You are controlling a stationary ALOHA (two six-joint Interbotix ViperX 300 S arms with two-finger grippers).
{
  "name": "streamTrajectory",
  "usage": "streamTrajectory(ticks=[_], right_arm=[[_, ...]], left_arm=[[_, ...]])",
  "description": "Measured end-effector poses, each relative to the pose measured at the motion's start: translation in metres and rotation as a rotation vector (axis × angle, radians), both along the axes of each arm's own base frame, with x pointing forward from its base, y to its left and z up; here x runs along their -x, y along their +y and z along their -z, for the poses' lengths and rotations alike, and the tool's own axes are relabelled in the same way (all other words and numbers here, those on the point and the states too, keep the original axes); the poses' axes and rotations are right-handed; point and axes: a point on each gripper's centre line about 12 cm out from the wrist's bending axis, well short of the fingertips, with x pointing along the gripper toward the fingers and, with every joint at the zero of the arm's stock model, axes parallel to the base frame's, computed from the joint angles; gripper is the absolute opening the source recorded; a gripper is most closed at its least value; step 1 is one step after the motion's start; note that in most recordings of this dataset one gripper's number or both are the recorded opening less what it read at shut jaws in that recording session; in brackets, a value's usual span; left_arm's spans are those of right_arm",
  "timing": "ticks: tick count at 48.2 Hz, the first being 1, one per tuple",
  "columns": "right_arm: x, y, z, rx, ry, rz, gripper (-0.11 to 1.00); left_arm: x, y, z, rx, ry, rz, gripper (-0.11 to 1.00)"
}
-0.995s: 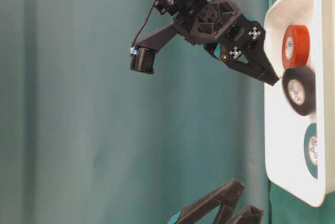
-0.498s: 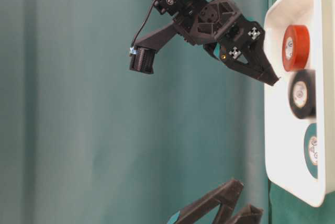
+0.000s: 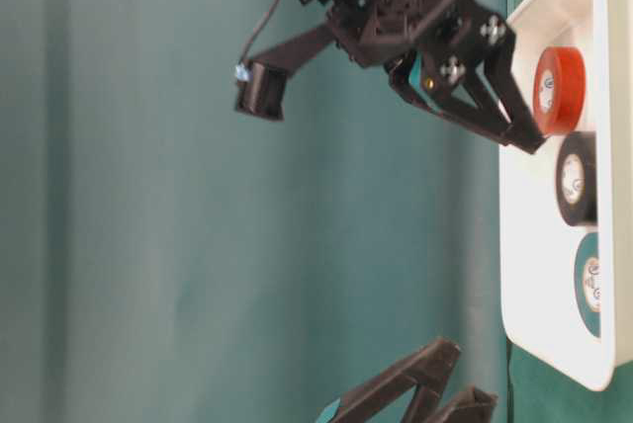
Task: Put the tape alternately from left to right into the white case.
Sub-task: 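Release the black roll in the tray and withdraw the right gripper, then move the left gripper over the yellow tape roll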
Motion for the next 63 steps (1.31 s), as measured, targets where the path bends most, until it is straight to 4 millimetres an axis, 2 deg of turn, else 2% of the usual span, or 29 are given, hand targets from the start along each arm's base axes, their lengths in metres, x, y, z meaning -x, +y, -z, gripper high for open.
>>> streamTrajectory(ticks=[22,43,63], right_arm=[[0.014,0.070,-0.022,-0.038,-0.107,-0.216,0.71],[0.029,0.114,-0.024,-0.061,-0.112,-0.330,0.71],[0.036,0.126,-0.020,-0.068,-0.098,-0.363,0.71]], left_arm=[[0.000,0.000,0.000,0.000,0.000,0.000,0.81],[0.001,0.000,0.002,0.001,0.011,0.000,0.81],[0.001,0.000,0.002,0.015,0.023,-0.007,0.81]])
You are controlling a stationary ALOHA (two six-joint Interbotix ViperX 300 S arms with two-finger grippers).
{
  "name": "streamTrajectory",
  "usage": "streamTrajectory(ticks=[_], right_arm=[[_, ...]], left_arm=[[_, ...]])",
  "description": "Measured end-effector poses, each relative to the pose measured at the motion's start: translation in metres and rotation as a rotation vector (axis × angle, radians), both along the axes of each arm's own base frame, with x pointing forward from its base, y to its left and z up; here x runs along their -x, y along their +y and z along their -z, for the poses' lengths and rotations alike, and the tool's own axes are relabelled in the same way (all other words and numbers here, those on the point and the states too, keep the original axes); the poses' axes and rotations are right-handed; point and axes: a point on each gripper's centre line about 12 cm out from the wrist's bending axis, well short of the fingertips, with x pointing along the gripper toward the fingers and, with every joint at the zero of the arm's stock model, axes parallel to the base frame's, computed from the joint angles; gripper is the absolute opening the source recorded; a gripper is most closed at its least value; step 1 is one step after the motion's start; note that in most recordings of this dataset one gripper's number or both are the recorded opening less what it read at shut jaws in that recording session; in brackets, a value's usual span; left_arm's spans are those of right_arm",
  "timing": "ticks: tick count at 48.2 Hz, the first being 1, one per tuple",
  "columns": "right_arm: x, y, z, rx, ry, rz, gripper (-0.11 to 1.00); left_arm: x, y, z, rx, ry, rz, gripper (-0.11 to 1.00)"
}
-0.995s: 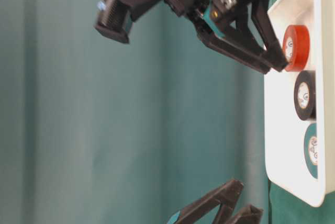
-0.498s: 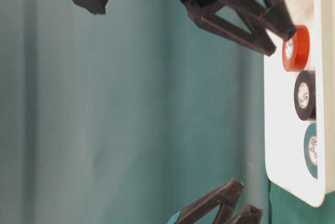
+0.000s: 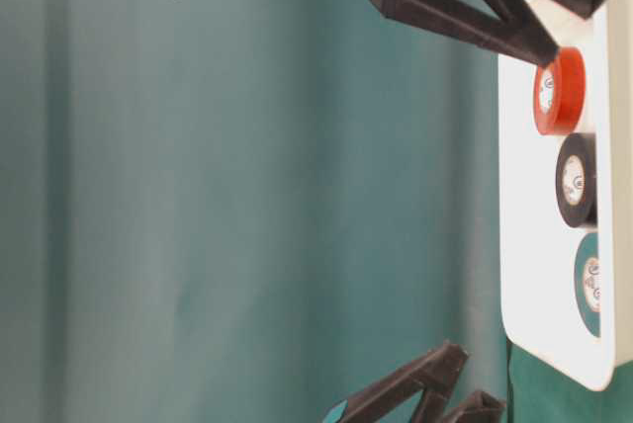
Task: Put the tape alternately from left to right into the white case.
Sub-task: 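Move the left gripper over the yellow tape roll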
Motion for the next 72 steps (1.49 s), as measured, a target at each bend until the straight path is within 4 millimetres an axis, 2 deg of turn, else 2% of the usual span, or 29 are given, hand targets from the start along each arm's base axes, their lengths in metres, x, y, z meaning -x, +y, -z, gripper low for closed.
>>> streamTrajectory(ticks=[13,36,45,61,72], right_arm=[[0.000,0.000,0.000,0.001,0.000,-0.001,0.71],[0.000,0.000,0.000,0.002,0.001,0.000,0.71],[0.002,-0.001,0.003,0.003,0.010,0.001,0.71],[0.002,0.000,0.003,0.003,0.010,0.000,0.71],[0.004,0.000,0.004,0.003,0.013,0.000,0.71]], left_arm=[[0.005,-0.003,0.008,0.058,0.090,-0.020,0.81],[0.035,-0.030,0.030,0.190,0.421,-0.051,0.81],[0.045,-0.048,0.037,0.258,0.502,-0.069,0.81],[0.049,-0.068,0.062,0.312,0.614,-0.105,0.81],[0.045,-0.079,0.073,0.311,0.661,-0.109,0.81]])
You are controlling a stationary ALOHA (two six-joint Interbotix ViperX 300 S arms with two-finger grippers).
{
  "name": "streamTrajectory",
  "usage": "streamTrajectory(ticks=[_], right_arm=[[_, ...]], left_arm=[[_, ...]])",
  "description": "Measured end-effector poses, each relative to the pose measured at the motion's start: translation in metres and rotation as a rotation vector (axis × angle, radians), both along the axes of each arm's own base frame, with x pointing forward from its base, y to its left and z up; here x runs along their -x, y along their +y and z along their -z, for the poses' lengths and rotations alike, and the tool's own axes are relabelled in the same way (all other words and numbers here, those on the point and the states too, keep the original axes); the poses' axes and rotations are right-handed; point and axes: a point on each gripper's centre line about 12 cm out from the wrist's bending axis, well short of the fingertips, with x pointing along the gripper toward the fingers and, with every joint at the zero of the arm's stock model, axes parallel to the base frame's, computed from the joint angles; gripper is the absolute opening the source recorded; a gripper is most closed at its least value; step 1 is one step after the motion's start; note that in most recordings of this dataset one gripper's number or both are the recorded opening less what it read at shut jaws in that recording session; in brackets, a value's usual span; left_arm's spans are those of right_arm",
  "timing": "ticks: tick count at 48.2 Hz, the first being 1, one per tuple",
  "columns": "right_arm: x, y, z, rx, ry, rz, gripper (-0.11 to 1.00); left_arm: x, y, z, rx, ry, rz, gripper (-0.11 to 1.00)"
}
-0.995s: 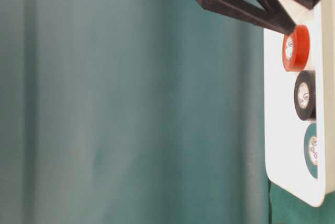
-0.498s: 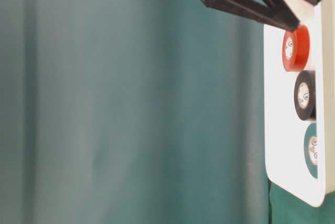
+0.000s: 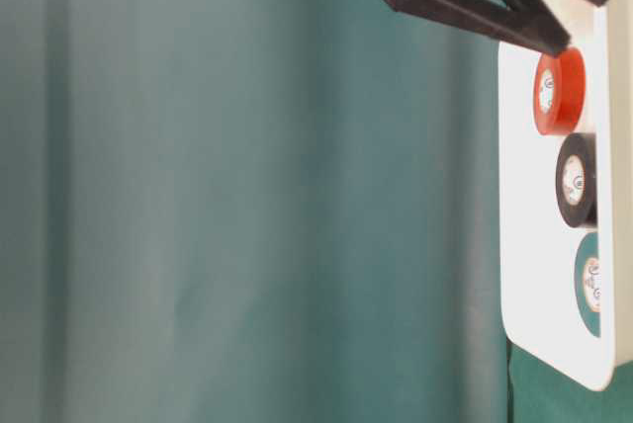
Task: Put the tape alternately from left to right into the white case.
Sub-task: 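Move the left gripper over the yellow tape roll, then lower the left gripper and grasp the yellow roll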
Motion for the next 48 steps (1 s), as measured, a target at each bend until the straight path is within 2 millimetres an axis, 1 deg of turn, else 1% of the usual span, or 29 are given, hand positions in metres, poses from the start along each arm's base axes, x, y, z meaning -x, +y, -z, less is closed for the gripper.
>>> streamTrajectory(ticks=[9,25,42,48], right_arm=[[0.000,0.000,0.001,0.001,0.001,-0.001,0.71],[0.000,0.000,0.000,0.000,0.000,0.000,0.71],[0.000,0.000,0.000,0.001,0.000,-0.001,0.71],[0.000,0.000,0.000,0.001,0.000,-0.001,0.71]], left_arm=[[-0.001,-0.005,0.009,-0.003,0.034,-0.002,0.81],[0.000,-0.005,0.027,-0.025,0.088,-0.001,0.81],[-0.003,-0.006,0.028,-0.025,0.091,-0.002,0.81],[-0.003,-0.007,0.029,-0.027,0.094,-0.002,0.75]])
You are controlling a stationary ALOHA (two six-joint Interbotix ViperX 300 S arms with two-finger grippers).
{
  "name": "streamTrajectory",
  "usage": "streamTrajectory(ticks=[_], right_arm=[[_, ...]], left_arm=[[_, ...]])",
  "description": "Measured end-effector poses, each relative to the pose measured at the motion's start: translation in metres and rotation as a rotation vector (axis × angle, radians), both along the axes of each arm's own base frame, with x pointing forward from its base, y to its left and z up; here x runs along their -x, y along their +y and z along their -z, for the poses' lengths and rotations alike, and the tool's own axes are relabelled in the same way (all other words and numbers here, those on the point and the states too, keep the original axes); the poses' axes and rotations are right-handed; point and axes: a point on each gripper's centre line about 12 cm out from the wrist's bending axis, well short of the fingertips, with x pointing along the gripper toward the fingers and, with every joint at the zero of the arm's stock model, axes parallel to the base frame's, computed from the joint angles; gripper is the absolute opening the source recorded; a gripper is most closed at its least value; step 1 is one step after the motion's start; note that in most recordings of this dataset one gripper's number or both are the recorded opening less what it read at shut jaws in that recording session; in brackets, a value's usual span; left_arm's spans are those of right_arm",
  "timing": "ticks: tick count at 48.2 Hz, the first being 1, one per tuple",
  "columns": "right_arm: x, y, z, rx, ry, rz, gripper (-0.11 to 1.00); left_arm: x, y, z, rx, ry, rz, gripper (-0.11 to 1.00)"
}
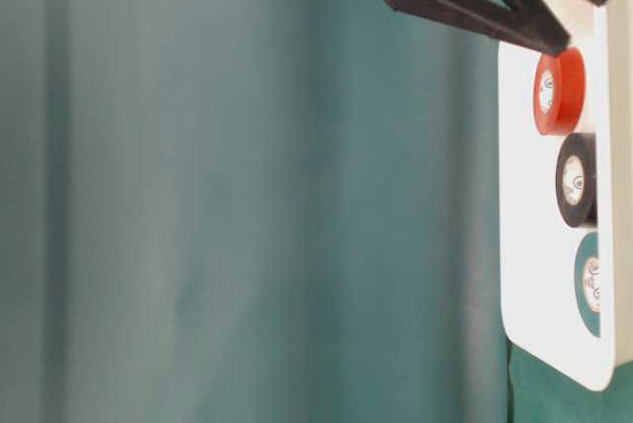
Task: Put the tape alternately from left to right into the white case.
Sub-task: 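Lower the left gripper and grasp the yellow roll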
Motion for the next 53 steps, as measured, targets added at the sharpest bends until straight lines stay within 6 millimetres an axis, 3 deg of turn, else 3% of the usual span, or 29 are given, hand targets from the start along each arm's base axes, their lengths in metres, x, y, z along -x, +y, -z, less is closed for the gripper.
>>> streamTrajectory(ticks=[3,12,18,40,53], right_arm=[[0.000,0.000,0.000,0.000,0.000,0.000,0.71],[0.000,0.000,0.000,-0.001,0.000,0.001,0.71],[0.000,0.000,0.001,0.000,0.002,0.000,0.71],[0.000,0.000,0.000,0.000,0.000,0.000,0.71],[0.000,0.000,0.001,-0.001,0.002,0.001,0.71]], left_arm=[[0.000,0.000,0.000,0.000,0.000,0.000,0.67],[-0.002,0.000,0.001,-0.004,0.002,0.002,0.17],[-0.003,0.000,0.001,-0.001,0.000,-0.002,-0.02],[-0.005,-0.001,-0.003,0.002,-0.007,-0.002,-0.03],[-0.007,-0.004,-0.035,0.026,-0.060,0.003,-0.03]])
